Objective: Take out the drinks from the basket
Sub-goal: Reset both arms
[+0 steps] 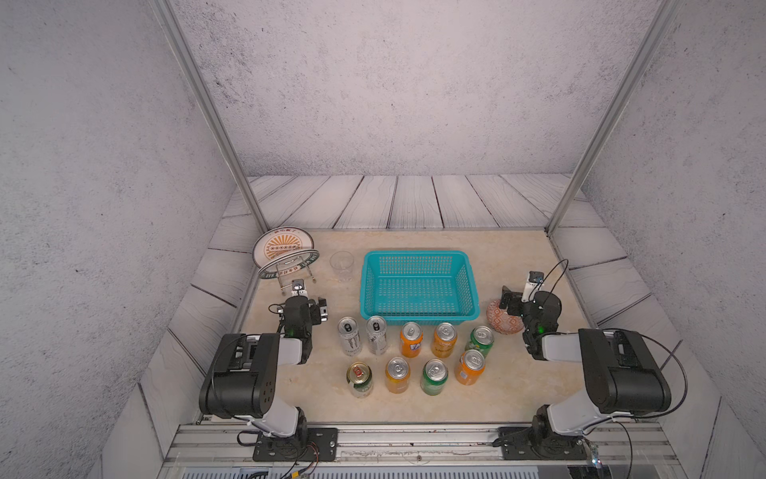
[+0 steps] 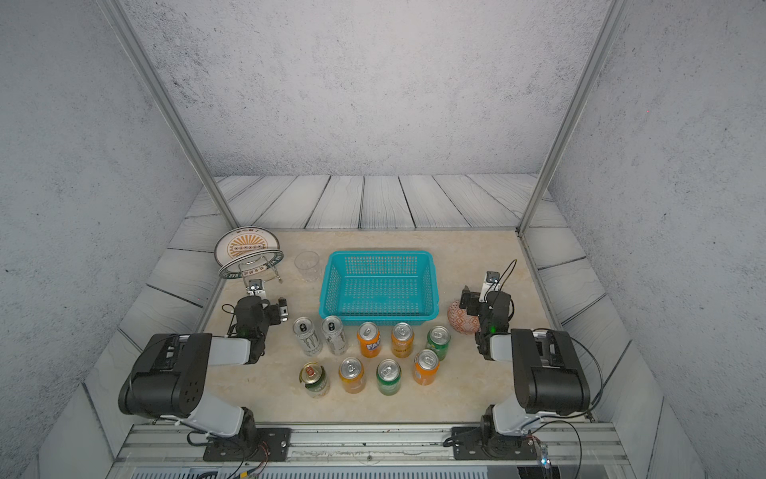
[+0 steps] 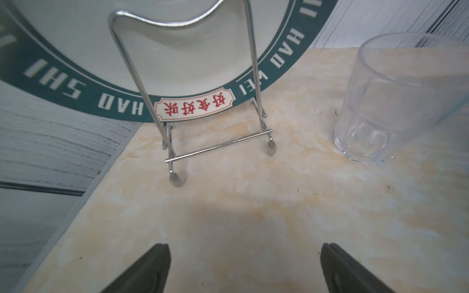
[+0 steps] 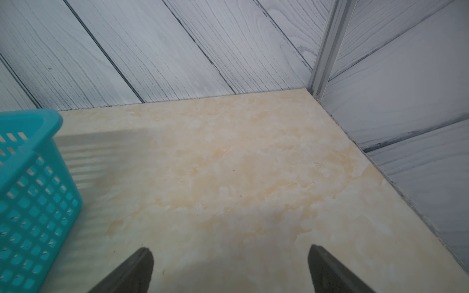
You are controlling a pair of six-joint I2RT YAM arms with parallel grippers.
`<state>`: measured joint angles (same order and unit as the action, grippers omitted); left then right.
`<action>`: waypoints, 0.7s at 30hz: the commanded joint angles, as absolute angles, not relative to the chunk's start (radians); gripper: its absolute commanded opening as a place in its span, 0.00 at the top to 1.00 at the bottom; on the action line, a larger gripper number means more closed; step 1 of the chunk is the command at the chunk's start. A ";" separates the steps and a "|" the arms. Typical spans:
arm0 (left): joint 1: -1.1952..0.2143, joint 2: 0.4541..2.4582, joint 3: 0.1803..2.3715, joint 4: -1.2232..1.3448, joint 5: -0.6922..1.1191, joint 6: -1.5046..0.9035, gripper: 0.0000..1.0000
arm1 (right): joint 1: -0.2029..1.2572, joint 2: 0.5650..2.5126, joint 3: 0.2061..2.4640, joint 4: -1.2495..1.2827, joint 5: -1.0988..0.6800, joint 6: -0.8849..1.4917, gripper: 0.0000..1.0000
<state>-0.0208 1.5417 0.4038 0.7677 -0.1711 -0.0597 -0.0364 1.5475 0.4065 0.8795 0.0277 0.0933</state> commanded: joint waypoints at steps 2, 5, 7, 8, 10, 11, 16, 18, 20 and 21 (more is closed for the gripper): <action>-0.009 1.530 0.442 0.774 -0.158 -0.056 0.01 | -0.036 1.565 0.397 0.897 0.020 0.087 0.01; -0.009 1.533 0.443 0.771 -0.159 -0.056 0.01 | -0.036 1.565 0.393 0.905 0.018 0.088 0.01; -0.009 1.524 0.449 0.744 -0.159 -0.056 0.01 | -0.036 1.564 0.393 0.902 0.018 0.088 0.01; -0.010 1.529 0.448 0.756 -0.159 -0.055 0.01 | -0.037 1.564 0.394 0.903 0.017 0.087 0.01; -0.011 1.525 0.447 0.746 -0.161 -0.055 0.01 | -0.037 1.563 0.394 0.903 0.018 0.087 0.00; -0.010 1.526 0.447 0.750 -0.162 -0.054 0.01 | -0.036 1.564 0.394 0.904 0.018 0.087 0.00; -0.012 1.525 0.448 0.746 -0.161 -0.054 0.01 | -0.035 1.564 0.394 0.903 0.019 0.088 0.01; -0.011 1.524 0.448 0.746 -0.161 -0.055 0.01 | -0.036 1.564 0.396 0.900 0.019 0.086 0.00; -0.012 1.525 0.448 0.746 -0.161 -0.055 0.01 | -0.035 1.568 0.400 0.895 0.017 0.082 0.01; -0.012 1.525 0.448 0.746 -0.162 -0.055 0.01 | -0.035 1.568 0.401 0.893 0.017 0.082 0.01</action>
<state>-0.0177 1.5379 0.4343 0.7498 -0.1665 -0.0597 -0.0364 1.5475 0.4034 0.8867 0.0273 0.0925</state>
